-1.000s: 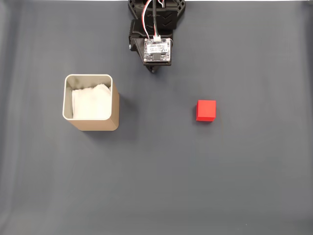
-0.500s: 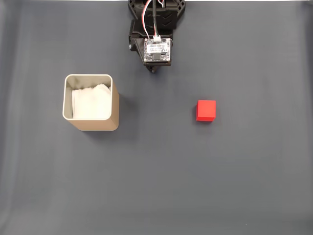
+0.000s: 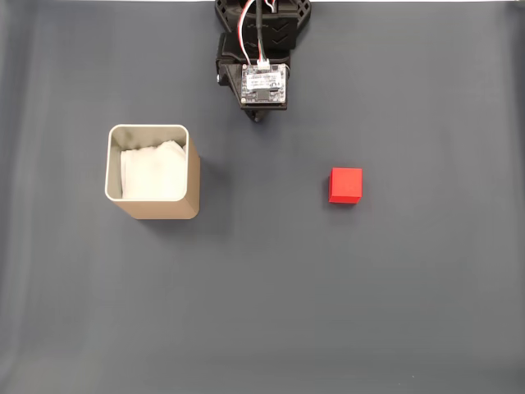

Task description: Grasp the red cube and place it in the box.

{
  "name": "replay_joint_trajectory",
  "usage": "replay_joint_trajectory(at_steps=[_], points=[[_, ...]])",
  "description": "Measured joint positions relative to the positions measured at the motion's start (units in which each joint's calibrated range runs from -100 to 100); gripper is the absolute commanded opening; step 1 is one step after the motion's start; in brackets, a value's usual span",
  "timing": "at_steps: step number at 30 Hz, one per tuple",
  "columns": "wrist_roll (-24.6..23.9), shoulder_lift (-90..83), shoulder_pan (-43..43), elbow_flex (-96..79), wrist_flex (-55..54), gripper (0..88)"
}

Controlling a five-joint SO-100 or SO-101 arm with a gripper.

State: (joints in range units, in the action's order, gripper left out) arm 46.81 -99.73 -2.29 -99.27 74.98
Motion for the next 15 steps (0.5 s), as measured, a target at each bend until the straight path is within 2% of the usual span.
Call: replay_joint_trajectory(at_steps=[11,15], points=[[-0.20,0.09,0.60,0.00,0.00,0.3],[-1.61,0.27,0.83,0.00,-1.38,0.3]])
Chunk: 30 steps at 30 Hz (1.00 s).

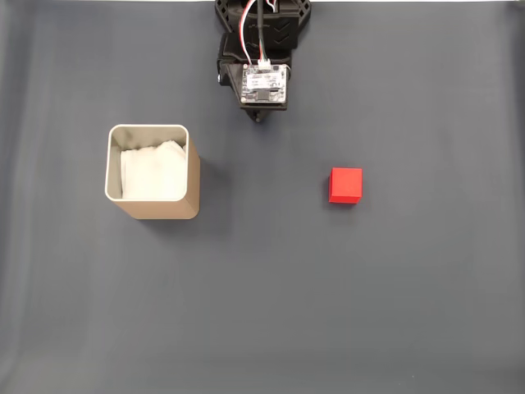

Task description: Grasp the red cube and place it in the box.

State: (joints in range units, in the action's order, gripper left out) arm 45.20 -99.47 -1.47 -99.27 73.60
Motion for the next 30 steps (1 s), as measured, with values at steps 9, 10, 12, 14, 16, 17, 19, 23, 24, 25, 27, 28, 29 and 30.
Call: replay_joint_trajectory(at_steps=[9,10,12,14,16,17,19,23,24,25,27,28,29,30], points=[[-2.59,0.00,0.68,0.00,-10.64,0.2],[-2.83,0.00,0.68,0.00,-12.27,0.2],[-2.98,0.00,0.68,0.00,-14.87,0.2],[-2.98,0.09,0.68,0.09,-16.82,0.2],[-2.98,0.36,0.68,0.64,-18.52,0.2],[-3.03,0.89,0.68,1.46,-19.50,0.2],[-3.03,1.78,0.68,2.64,-21.12,0.2],[-3.91,6.60,0.68,7.47,-22.99,0.2],[-4.10,7.85,0.68,9.20,-23.07,0.2],[-4.30,9.18,0.68,11.02,-23.23,0.2],[-4.69,11.95,0.90,14.85,-23.31,0.2],[-4.84,13.29,1.13,16.85,-23.31,0.2],[-5.03,14.71,1.28,18.85,-23.31,0.2],[-5.18,16.14,1.28,20.77,-23.31,0.2]])
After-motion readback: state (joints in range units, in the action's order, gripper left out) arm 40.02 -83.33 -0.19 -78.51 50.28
